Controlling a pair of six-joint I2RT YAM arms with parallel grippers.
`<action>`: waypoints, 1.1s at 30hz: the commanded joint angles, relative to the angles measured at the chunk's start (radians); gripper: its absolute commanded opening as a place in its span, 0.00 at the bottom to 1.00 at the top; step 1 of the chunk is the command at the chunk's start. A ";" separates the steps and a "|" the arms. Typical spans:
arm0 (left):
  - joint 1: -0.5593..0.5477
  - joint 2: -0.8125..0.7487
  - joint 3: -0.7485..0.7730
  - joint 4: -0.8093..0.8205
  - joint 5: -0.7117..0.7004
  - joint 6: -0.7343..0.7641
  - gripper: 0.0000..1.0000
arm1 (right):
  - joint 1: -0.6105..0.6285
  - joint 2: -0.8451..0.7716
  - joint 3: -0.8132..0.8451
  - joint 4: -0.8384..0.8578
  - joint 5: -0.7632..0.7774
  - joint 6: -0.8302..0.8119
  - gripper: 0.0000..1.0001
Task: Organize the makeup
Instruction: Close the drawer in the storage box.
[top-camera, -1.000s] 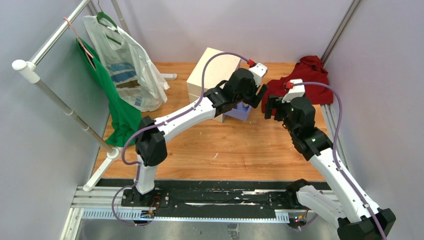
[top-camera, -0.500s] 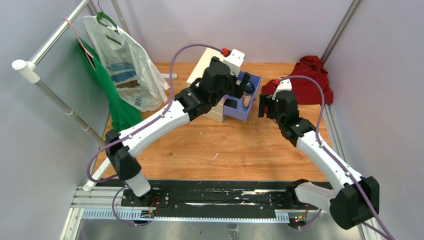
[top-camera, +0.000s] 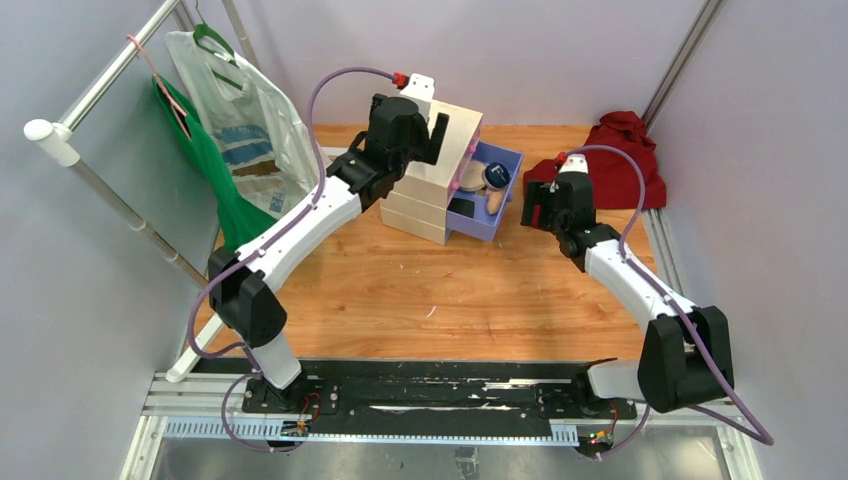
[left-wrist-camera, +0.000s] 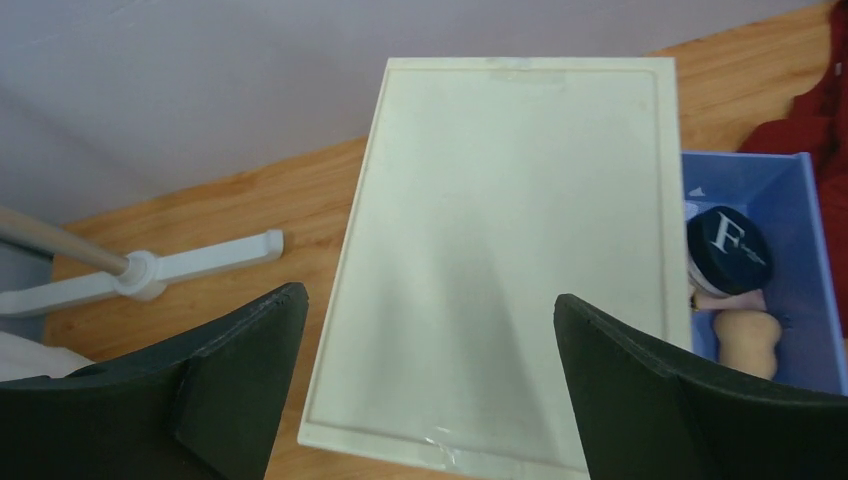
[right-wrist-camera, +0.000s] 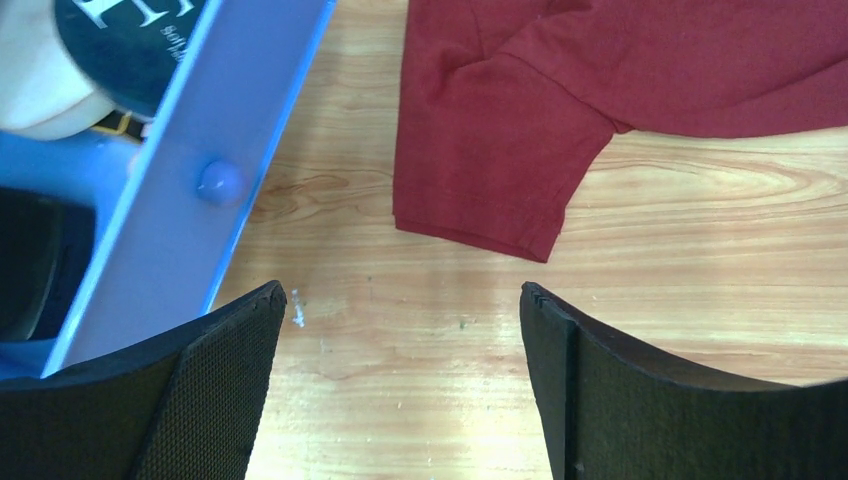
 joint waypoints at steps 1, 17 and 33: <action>0.071 0.070 0.061 0.001 0.013 -0.005 0.98 | -0.055 0.049 0.040 0.068 -0.068 0.030 0.86; 0.285 0.196 0.166 -0.012 0.323 -0.120 0.98 | -0.128 0.240 0.107 0.161 -0.199 0.038 0.86; 0.356 0.146 0.037 0.058 0.261 -0.200 0.98 | -0.129 0.316 0.153 0.155 -0.246 0.036 0.86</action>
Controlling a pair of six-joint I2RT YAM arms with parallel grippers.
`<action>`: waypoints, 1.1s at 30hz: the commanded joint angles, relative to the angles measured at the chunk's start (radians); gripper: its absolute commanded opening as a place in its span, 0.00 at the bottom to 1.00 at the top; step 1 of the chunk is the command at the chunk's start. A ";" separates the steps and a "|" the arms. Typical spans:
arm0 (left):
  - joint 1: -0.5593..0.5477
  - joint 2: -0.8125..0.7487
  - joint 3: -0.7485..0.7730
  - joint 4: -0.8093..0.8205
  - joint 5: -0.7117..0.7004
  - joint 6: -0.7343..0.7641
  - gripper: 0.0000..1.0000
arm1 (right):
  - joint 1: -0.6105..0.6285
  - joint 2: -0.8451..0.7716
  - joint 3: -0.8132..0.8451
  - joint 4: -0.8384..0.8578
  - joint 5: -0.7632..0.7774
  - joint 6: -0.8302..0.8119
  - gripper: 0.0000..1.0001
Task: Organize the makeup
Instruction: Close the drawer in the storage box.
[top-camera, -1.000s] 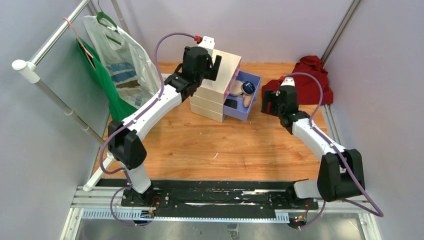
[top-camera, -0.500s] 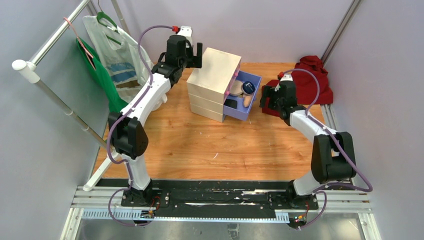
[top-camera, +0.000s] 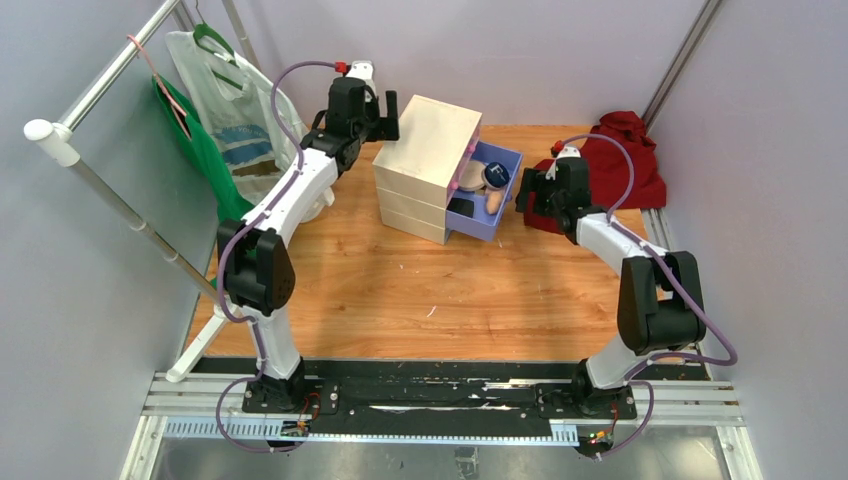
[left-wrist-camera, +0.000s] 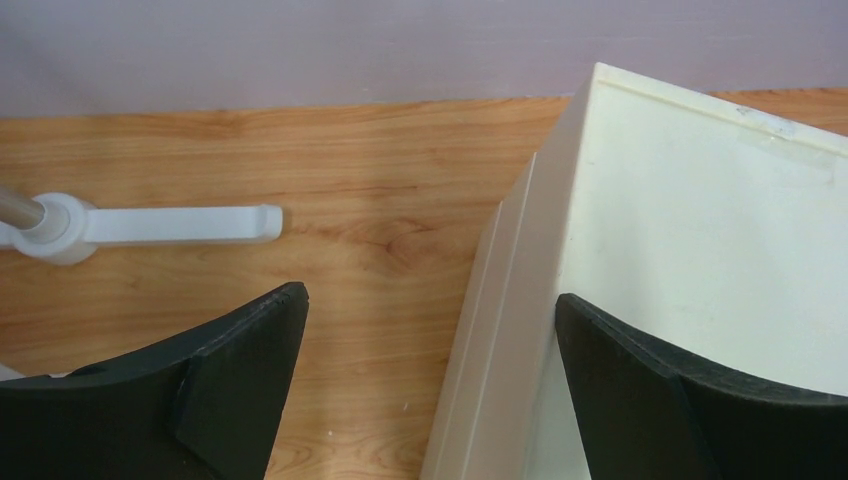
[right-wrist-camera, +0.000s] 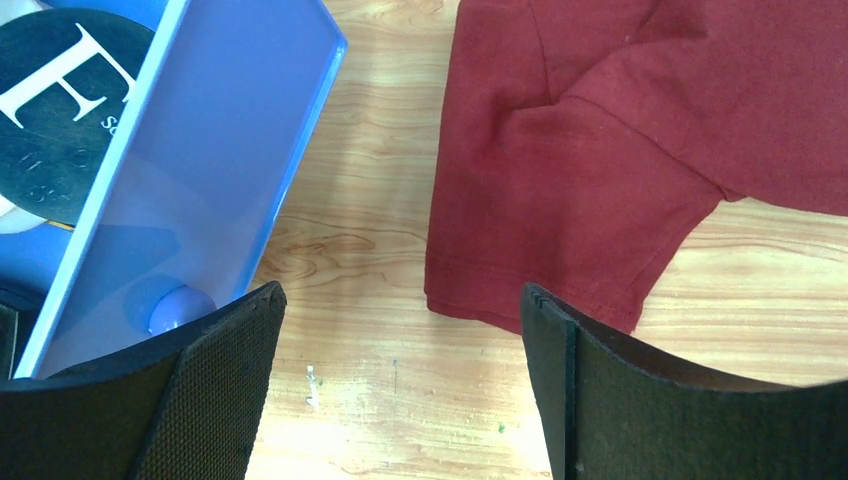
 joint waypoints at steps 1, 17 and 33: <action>0.019 -0.072 -0.061 0.051 -0.040 -0.008 0.98 | -0.018 0.017 0.034 0.017 -0.024 0.010 0.86; 0.049 -0.141 -0.162 0.143 -0.026 -0.023 0.98 | -0.017 0.059 0.068 -0.013 -0.053 0.010 0.86; 0.064 -0.014 -0.098 0.106 0.083 -0.046 0.98 | -0.016 0.077 0.074 0.022 -0.127 0.025 0.86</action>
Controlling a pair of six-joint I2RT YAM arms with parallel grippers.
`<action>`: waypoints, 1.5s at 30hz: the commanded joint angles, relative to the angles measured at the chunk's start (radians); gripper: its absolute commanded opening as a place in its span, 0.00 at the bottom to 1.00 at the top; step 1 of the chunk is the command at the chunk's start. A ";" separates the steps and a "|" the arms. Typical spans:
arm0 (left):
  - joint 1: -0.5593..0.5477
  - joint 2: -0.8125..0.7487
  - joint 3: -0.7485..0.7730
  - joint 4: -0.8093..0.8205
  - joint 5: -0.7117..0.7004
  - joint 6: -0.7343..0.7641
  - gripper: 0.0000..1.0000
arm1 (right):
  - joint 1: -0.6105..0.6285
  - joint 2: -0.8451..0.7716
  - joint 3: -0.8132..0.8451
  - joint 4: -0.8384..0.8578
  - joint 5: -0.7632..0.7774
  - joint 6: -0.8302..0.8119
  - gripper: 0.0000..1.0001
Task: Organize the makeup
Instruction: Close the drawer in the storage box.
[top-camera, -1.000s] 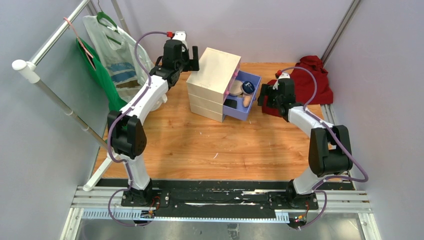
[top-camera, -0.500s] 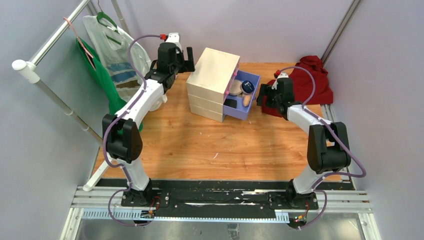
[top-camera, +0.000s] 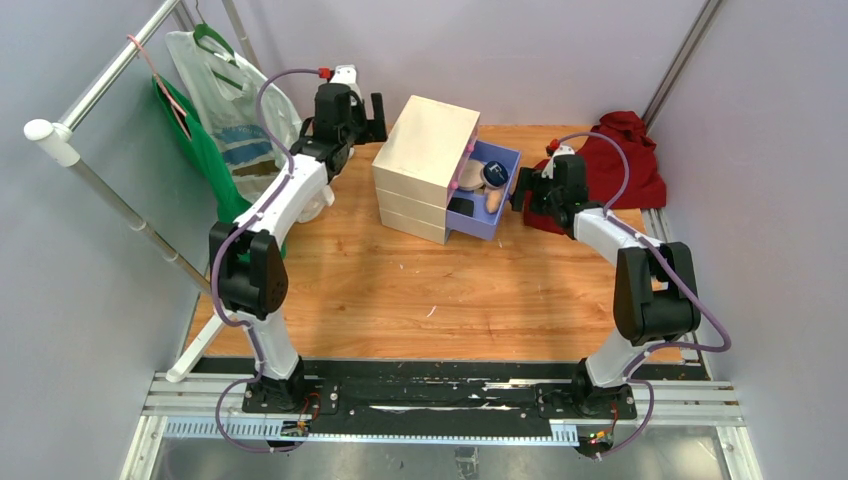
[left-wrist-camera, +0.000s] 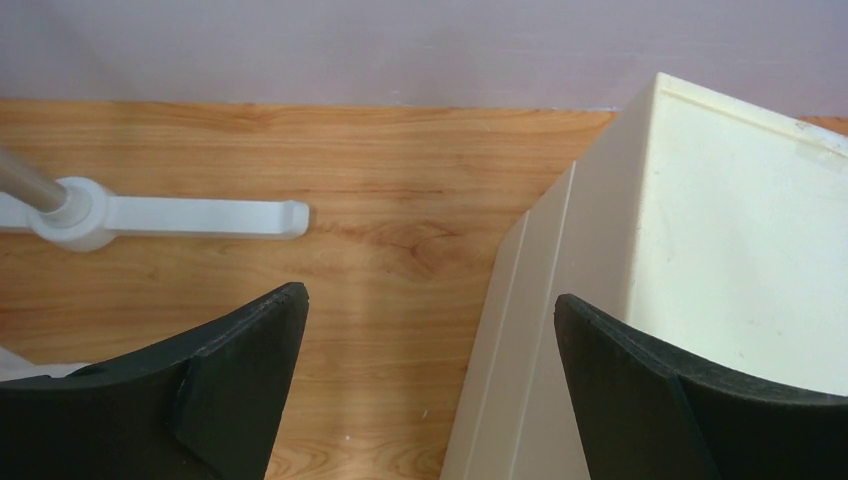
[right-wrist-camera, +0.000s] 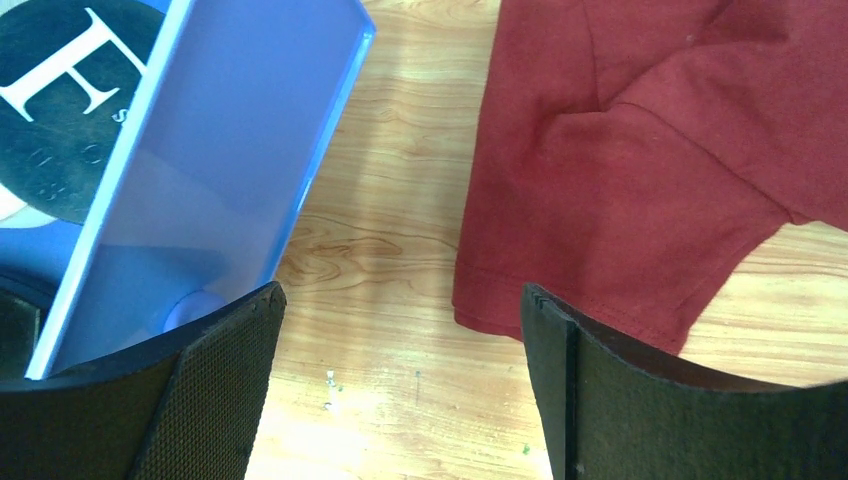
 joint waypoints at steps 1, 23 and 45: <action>0.010 0.069 0.043 -0.003 0.094 -0.020 0.98 | -0.012 0.018 0.030 0.042 -0.070 0.024 0.86; -0.028 0.087 0.025 -0.022 0.272 -0.053 0.98 | 0.155 0.113 0.230 -0.018 -0.111 0.035 0.87; -0.063 0.107 0.026 -0.061 0.221 -0.064 0.98 | 0.256 0.250 0.382 -0.048 -0.018 0.051 0.87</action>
